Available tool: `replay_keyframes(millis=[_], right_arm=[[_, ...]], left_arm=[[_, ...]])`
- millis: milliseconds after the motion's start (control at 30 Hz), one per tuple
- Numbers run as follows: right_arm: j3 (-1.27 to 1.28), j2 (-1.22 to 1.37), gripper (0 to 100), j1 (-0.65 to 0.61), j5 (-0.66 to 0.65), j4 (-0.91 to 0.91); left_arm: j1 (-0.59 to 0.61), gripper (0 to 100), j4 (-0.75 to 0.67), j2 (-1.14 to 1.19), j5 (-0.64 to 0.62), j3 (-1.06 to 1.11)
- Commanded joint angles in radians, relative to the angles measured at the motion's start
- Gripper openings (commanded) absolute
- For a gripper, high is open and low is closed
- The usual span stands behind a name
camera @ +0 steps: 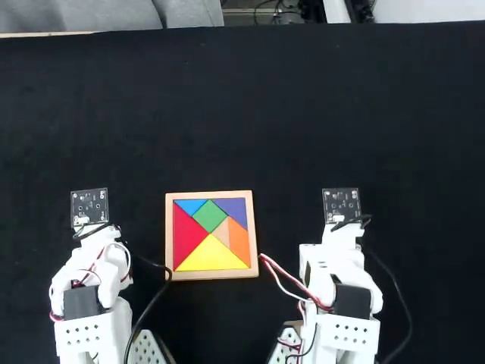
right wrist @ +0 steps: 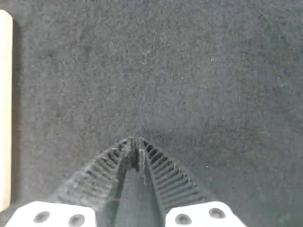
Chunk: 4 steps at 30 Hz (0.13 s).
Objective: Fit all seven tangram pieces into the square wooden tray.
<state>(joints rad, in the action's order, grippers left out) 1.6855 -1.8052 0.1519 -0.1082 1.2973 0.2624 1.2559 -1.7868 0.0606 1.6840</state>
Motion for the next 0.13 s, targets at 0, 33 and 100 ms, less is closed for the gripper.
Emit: replay_keyframes(millis=[0,33,100], right_arm=[[-0.001,-0.079,1.1,0.011,-0.008,0.005],[-0.001,-0.079,1.1,0.011,-0.008,0.005],[-0.001,-0.079,1.1,0.011,-0.008,0.005]], left_arm=[[-0.005,3,0.006,-0.012,-0.009,0.016],[-0.005,3,0.006,-0.012,-0.009,0.016],[-0.005,3,0.006,-0.012,-0.009,0.016]])
